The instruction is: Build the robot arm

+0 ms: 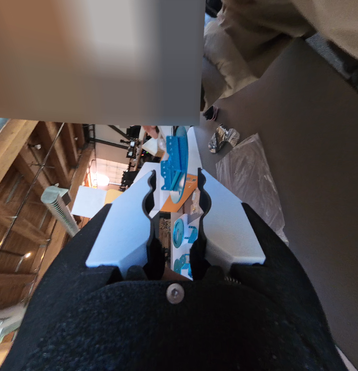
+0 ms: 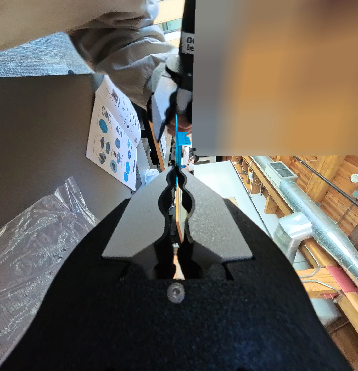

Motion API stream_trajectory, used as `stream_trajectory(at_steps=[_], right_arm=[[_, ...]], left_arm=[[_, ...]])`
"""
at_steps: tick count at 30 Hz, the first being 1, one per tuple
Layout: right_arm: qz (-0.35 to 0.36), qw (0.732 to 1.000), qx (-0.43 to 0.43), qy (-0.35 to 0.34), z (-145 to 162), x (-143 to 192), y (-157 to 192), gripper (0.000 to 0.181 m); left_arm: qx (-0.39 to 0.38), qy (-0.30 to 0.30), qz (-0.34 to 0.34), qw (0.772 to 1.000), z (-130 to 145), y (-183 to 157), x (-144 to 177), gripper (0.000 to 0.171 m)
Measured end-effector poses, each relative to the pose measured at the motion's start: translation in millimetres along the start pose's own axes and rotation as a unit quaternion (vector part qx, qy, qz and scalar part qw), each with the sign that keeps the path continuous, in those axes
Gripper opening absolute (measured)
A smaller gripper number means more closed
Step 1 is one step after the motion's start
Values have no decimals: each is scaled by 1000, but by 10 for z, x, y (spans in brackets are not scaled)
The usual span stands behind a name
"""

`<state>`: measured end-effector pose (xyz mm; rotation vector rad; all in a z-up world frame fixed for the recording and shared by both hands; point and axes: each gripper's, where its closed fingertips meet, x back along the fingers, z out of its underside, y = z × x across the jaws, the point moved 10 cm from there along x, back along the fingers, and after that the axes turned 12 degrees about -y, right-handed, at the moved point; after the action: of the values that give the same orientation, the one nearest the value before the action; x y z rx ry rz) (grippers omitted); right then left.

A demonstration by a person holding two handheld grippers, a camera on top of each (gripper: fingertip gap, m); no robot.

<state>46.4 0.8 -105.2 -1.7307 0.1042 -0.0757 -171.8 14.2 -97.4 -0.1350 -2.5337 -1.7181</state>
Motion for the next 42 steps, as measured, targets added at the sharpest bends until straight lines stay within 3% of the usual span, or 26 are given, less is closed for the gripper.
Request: stream_trajectory(at_steps=[8, 15, 21, 33, 42], right_arm=[[-14, 1000, 12, -6, 17, 8, 9, 0], [-12, 1000, -2, -10, 64, 44, 30, 0], [16, 998, -36, -49, 45, 94, 11, 0], [29, 995, -53, -85, -33, 85, -1, 0], [26, 995, -53, -83, -36, 78, 11, 0]], left_arm=[[23, -11, 62, 998, -85, 64, -165, 42], [19, -25, 63, 998, -25, 40, -248, 31], [45, -36, 65, 996, -1, 83, -240, 32], [36, -144, 56, 987, -76, 122, -253, 20], [33, -149, 68, 986, -58, 105, -277, 12]])
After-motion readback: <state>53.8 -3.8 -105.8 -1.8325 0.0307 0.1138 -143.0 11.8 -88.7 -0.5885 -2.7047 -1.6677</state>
